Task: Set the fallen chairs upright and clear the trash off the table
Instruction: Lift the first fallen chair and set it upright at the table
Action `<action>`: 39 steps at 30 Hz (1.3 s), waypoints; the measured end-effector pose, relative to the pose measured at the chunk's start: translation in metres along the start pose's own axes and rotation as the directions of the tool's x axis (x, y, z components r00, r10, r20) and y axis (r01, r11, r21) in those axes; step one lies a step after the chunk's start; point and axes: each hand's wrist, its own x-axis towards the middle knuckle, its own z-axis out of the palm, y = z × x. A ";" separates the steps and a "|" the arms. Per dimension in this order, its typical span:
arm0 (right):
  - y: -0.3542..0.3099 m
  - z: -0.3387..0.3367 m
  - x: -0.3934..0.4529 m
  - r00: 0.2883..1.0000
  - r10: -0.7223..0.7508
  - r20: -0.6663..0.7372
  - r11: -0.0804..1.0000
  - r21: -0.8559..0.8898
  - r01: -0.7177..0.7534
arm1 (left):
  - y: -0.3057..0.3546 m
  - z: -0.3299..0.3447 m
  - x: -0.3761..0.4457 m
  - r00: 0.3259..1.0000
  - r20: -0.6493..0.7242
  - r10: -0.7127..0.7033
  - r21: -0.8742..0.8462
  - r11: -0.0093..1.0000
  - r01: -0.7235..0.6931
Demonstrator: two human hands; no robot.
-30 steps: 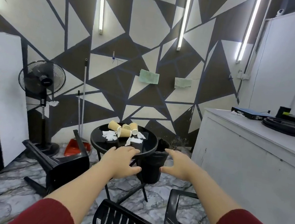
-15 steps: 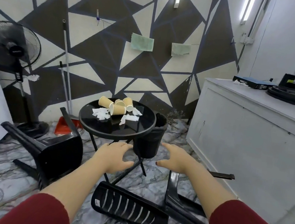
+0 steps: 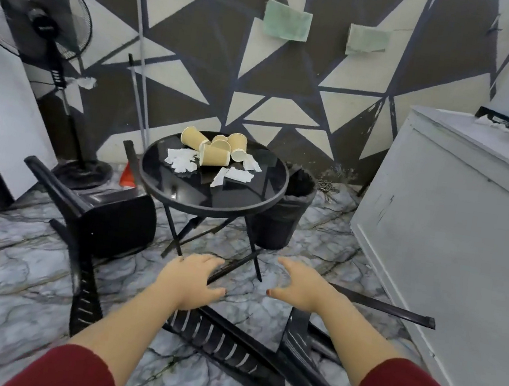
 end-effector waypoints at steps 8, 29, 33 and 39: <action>0.032 0.028 0.045 0.988 -0.014 0.156 1.000 0.029 0.010 | 0.003 0.044 0.026 0.992 0.112 -0.052 -0.048 0.997 0.057; 0.016 0.145 0.196 0.950 0.010 0.313 0.990 0.129 -0.053 | -0.155 0.168 0.121 0.945 0.320 -0.072 -0.248 0.956 0.157; 0.027 0.173 0.216 0.942 0.031 0.335 0.981 0.171 -0.093 | -0.174 0.197 0.136 0.944 0.317 -0.087 -0.313 0.930 0.191; 0.052 0.229 0.244 0.949 0.037 0.312 0.961 0.251 -0.120 | -0.200 0.254 0.172 0.937 0.320 -0.139 -0.348 0.903 0.253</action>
